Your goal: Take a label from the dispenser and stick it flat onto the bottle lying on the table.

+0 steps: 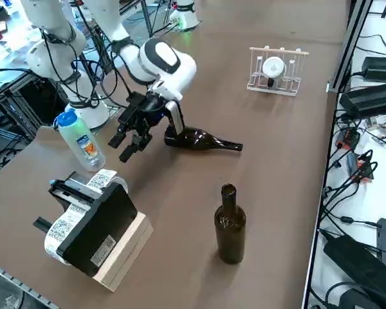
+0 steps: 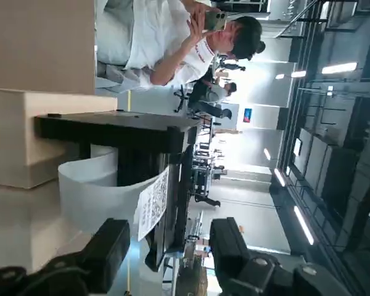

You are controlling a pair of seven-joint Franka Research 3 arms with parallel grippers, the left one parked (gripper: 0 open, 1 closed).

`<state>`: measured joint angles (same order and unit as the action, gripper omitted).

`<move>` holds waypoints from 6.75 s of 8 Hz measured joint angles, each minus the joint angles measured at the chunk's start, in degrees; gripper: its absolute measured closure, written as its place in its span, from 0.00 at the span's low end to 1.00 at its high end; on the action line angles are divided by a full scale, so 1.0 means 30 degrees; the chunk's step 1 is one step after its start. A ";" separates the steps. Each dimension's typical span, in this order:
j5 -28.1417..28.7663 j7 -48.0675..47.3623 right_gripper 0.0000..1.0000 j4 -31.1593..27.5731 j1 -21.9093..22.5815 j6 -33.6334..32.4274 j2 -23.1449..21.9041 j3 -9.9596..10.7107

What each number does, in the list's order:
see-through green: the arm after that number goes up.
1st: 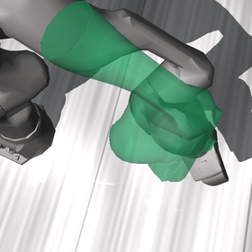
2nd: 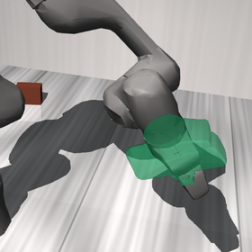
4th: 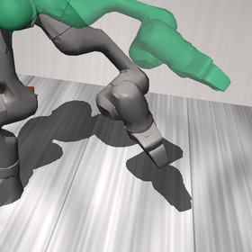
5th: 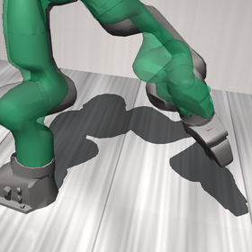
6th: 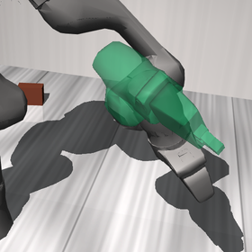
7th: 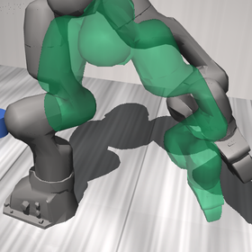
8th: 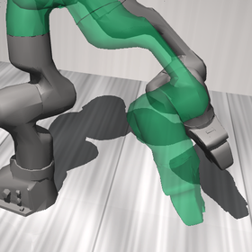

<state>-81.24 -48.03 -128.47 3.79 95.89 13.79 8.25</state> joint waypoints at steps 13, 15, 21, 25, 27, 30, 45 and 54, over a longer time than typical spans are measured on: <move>-0.1162 -0.0553 0.41 -0.0005 -0.1313 0.0075 0.1050 -0.0001; -0.1172 -0.0554 0.43 -0.0005 -0.1340 0.0075 0.1050 -0.0002; -0.1203 -0.0560 0.62 -0.0004 -0.1334 0.0037 0.1050 -0.0024; -0.1224 -0.0566 0.73 -0.0003 -0.1294 0.0012 0.1049 -0.0102; -0.1231 -0.0569 0.80 -0.0003 -0.1273 0.0004 0.1049 -0.0135; -0.1235 -0.0579 0.99 0.0001 -0.1262 -0.0278 0.1044 -0.0172; -0.0828 -0.0122 0.99 0.0148 -0.1004 -0.1084 -0.0608 -0.0249; -0.0133 0.0639 0.99 0.0227 -0.0417 -0.1098 -0.1266 -0.0353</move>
<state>-81.64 -46.12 -127.79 2.54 92.59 9.99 7.19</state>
